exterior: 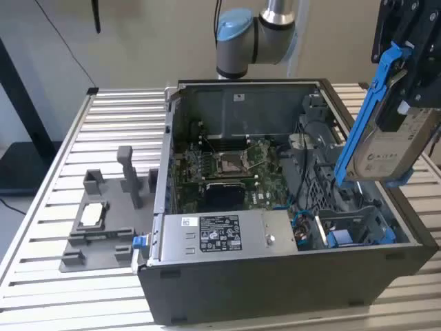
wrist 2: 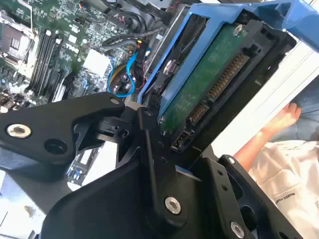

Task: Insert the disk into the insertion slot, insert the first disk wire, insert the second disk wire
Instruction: 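Insert the disk into the insertion slot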

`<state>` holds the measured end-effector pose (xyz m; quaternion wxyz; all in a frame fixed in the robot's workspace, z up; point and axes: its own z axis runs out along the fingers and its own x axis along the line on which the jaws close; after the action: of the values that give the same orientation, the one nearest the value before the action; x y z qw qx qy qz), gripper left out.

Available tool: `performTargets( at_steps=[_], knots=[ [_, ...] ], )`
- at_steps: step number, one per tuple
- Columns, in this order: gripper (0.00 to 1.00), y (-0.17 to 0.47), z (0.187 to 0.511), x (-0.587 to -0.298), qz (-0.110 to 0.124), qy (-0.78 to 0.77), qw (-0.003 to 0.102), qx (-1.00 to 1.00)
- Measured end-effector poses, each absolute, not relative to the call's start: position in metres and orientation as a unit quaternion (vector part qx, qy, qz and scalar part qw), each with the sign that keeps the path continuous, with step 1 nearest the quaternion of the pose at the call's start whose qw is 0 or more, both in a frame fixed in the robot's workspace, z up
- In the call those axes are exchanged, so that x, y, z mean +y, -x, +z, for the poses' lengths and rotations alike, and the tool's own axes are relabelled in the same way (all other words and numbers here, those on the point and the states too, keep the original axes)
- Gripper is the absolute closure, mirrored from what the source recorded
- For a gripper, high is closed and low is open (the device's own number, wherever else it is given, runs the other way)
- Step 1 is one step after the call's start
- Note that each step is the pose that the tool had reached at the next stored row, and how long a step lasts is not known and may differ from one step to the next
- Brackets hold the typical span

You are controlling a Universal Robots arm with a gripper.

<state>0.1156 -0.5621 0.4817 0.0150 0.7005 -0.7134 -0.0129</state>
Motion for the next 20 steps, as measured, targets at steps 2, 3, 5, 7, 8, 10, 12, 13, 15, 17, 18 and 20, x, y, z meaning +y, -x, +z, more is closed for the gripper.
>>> performTargets(
  at_steps=[2,3,5,7,8,10,12,13,15,17,18,20],
  knots=[
    [0.67,-0.1156,0.4817,-0.5621,-0.013,-0.701,0.015,-0.713],
    [0.67,-0.1156,0.4817,-0.5621,-0.013,-0.701,0.015,-0.713],
    [0.67,-0.1156,0.4817,-0.5621,-0.013,-0.701,0.015,-0.713],
    [0.67,-0.1156,0.4817,-0.5621,-0.013,-0.701,0.015,-0.713],
    [0.67,-0.1156,0.4815,-0.5621,-0.013,-0.701,0.015,-0.713],
    [0.67,-0.1156,0.4804,-0.5622,-0.013,-0.700,0.015,-0.713],
    [0.67,-0.1156,0.4789,-0.5628,-0.013,-0.700,0.015,-0.713],
    [0.67,-0.1155,0.4782,-0.5634,-0.013,-0.700,0.015,-0.713],
    [0.67,-0.1155,0.4767,-0.5646,-0.013,-0.700,0.015,-0.713],
    [0.67,-0.1156,0.4751,-0.5658,-0.013,-0.701,0.015,-0.713],
    [0.67,-0.1156,0.4743,-0.5663,-0.013,-0.700,0.015,-0.713],
    [0.67,-0.1156,0.4725,-0.5673,-0.013,-0.700,0.015,-0.713]
  ],
)
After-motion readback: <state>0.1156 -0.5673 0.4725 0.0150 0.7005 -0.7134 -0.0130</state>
